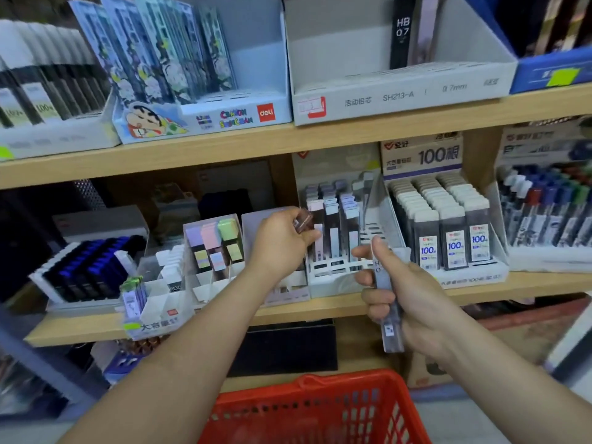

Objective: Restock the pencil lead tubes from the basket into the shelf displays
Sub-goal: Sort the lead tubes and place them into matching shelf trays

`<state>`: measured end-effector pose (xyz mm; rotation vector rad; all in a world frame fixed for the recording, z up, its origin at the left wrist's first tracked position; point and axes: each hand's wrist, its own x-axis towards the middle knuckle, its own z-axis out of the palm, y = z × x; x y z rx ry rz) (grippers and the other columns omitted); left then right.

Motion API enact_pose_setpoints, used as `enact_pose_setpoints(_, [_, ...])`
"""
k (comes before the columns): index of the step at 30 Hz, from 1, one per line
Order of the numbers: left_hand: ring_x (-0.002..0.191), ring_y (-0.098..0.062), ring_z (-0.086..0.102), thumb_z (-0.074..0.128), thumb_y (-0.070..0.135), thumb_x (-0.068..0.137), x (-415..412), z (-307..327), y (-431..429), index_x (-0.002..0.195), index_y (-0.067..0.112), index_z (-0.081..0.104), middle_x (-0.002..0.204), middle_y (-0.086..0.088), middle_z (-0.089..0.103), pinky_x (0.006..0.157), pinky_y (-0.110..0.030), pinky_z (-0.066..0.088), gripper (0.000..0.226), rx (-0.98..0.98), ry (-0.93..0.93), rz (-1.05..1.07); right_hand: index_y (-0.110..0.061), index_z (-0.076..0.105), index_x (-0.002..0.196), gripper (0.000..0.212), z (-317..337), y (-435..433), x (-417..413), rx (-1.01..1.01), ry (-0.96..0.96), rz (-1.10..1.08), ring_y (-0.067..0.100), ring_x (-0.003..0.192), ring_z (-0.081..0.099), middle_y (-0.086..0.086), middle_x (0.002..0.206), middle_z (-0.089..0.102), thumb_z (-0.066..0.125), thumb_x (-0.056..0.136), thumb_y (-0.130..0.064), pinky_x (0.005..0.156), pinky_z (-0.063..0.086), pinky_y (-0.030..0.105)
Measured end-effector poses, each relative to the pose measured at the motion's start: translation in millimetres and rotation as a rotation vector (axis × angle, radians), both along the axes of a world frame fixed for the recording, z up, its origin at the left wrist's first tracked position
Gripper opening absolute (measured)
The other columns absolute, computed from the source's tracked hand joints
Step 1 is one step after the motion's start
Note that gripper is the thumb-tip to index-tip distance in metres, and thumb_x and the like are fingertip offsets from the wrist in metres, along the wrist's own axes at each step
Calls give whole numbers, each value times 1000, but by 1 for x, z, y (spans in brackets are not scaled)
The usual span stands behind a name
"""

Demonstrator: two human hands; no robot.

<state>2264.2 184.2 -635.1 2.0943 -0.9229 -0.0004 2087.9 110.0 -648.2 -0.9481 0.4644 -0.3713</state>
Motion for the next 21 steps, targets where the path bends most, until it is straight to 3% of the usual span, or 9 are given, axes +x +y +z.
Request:
enact_pose_setpoints(3, [82,-17,65,74,27,83,3,2,-2,93,19,67,86,0,71,79,-38,54,14,29,-30,9,-16,64,98,31,3,3,-2,38,7,10,6,39,31,-1,62,46,57,91,-45,35,31,18])
enact_pose_setpoints(8, [79,-18,62,73,30,84,3,-5,4,91,18,64,82,1,66,65,-27,45,16,26,-88,22,-12,58,100,12,14,9,-5,168,-43,40,9,43,37,2,66,46,51,93,-19,39,36,19])
enact_pose_setpoints(13, [85,-24,62,69,28,88,-7,-9,2,104,19,63,90,-3,67,73,-37,53,19,64,-182,31,-10,60,112,31,22,19,-2,161,-92,34,16,55,53,6,68,54,63,82,-18,50,51,28])
enact_pose_setpoints(15, [86,-27,63,67,28,89,-10,-10,4,104,19,63,90,-5,68,75,-39,54,19,47,-209,43,-10,61,113,28,26,23,0,145,-82,9,16,54,55,6,66,54,61,87,-19,49,52,29])
enact_pose_setpoints(18, [84,-26,63,70,31,86,-12,-14,9,102,21,62,90,-3,68,73,-39,54,20,25,-252,36,-12,59,117,22,33,27,3,103,-50,0,13,51,48,3,65,50,52,98,-20,46,47,26])
enact_pose_setpoints(21, [78,-22,61,72,37,83,-15,-16,15,94,26,56,83,2,64,67,-35,53,23,17,-272,19,-15,60,116,21,41,26,9,5,7,-37,10,48,38,-2,62,43,52,97,-18,43,39,21])
